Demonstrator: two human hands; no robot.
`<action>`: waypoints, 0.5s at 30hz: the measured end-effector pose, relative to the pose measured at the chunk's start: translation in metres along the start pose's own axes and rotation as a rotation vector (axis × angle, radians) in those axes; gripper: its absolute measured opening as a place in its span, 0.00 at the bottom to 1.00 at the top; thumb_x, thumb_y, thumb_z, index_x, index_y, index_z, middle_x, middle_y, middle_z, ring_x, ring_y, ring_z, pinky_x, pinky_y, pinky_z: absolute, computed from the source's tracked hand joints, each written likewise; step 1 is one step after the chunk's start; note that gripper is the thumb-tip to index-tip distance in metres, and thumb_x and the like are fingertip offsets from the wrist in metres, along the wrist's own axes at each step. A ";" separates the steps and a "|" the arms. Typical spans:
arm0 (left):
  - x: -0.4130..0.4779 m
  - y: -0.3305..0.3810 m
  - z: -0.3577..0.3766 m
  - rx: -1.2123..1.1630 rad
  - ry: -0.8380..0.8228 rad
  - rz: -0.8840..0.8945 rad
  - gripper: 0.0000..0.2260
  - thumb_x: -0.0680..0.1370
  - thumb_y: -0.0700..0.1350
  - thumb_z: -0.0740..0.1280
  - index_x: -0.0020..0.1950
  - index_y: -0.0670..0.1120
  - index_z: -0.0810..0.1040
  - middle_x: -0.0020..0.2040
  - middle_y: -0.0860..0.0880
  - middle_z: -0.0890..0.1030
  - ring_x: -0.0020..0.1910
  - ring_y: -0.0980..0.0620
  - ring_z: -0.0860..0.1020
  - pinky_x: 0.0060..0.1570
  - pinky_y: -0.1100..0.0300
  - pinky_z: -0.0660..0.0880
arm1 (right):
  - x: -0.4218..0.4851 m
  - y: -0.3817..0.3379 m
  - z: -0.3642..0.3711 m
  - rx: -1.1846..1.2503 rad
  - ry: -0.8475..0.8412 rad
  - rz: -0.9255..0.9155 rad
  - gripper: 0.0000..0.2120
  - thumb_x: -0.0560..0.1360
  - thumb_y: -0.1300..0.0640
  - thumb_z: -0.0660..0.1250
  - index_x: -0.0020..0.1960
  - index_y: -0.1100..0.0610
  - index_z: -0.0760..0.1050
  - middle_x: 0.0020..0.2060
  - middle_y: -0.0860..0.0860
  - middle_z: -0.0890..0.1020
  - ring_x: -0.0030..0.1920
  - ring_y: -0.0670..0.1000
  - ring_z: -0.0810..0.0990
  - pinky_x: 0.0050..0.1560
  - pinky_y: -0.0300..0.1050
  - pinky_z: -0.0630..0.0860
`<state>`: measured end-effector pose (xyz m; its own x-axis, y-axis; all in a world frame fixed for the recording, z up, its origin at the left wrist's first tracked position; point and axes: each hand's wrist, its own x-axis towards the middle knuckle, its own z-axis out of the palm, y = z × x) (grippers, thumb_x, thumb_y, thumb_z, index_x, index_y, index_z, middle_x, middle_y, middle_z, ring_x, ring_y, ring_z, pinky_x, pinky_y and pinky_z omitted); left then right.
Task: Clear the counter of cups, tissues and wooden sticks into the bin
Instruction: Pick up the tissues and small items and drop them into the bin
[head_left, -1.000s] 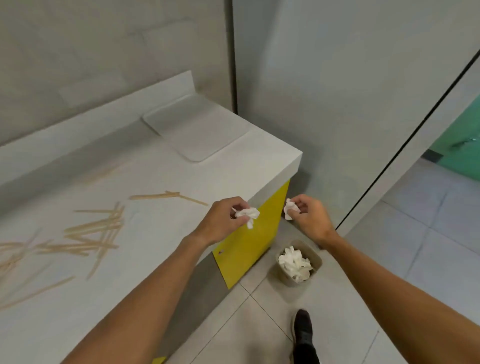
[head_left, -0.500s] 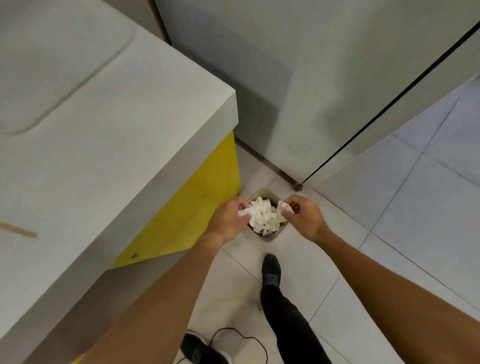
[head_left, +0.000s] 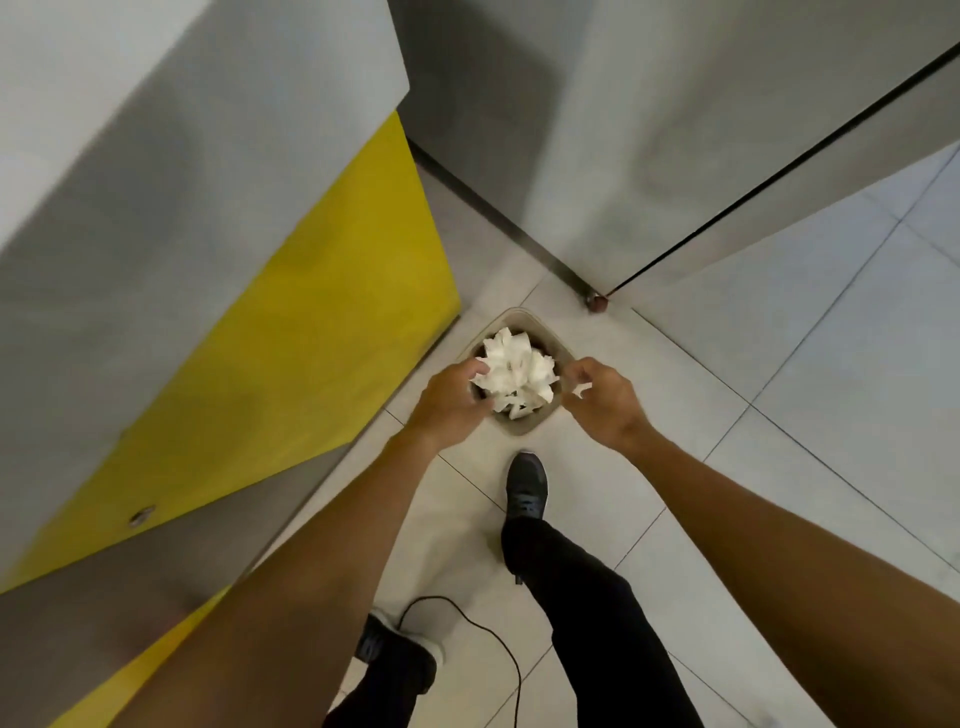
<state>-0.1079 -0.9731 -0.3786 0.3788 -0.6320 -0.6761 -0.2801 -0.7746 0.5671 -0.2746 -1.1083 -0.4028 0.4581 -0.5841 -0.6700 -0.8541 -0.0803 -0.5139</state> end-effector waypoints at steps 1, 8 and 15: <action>-0.005 0.001 -0.002 -0.004 0.003 -0.001 0.19 0.76 0.44 0.69 0.67 0.47 0.74 0.63 0.48 0.77 0.56 0.47 0.78 0.56 0.51 0.77 | -0.004 -0.001 -0.002 0.004 -0.004 0.004 0.13 0.75 0.57 0.69 0.59 0.54 0.76 0.57 0.51 0.79 0.55 0.54 0.79 0.55 0.51 0.79; -0.060 0.008 -0.039 -0.055 0.031 0.043 0.19 0.78 0.42 0.67 0.68 0.45 0.73 0.65 0.48 0.75 0.61 0.51 0.74 0.56 0.58 0.74 | -0.049 -0.044 -0.014 0.092 0.010 -0.058 0.13 0.77 0.55 0.68 0.61 0.53 0.74 0.55 0.49 0.77 0.52 0.50 0.78 0.49 0.41 0.73; -0.135 0.001 -0.091 -0.075 0.143 0.162 0.18 0.77 0.45 0.70 0.67 0.47 0.74 0.62 0.50 0.77 0.59 0.55 0.73 0.56 0.63 0.70 | -0.124 -0.107 -0.006 0.156 0.080 -0.254 0.12 0.77 0.53 0.68 0.60 0.48 0.75 0.53 0.46 0.80 0.51 0.45 0.79 0.48 0.37 0.75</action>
<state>-0.0787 -0.8865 -0.2434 0.4570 -0.7340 -0.5024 -0.2831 -0.6555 0.7001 -0.2413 -1.0322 -0.2615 0.6258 -0.6237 -0.4683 -0.6639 -0.1108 -0.7395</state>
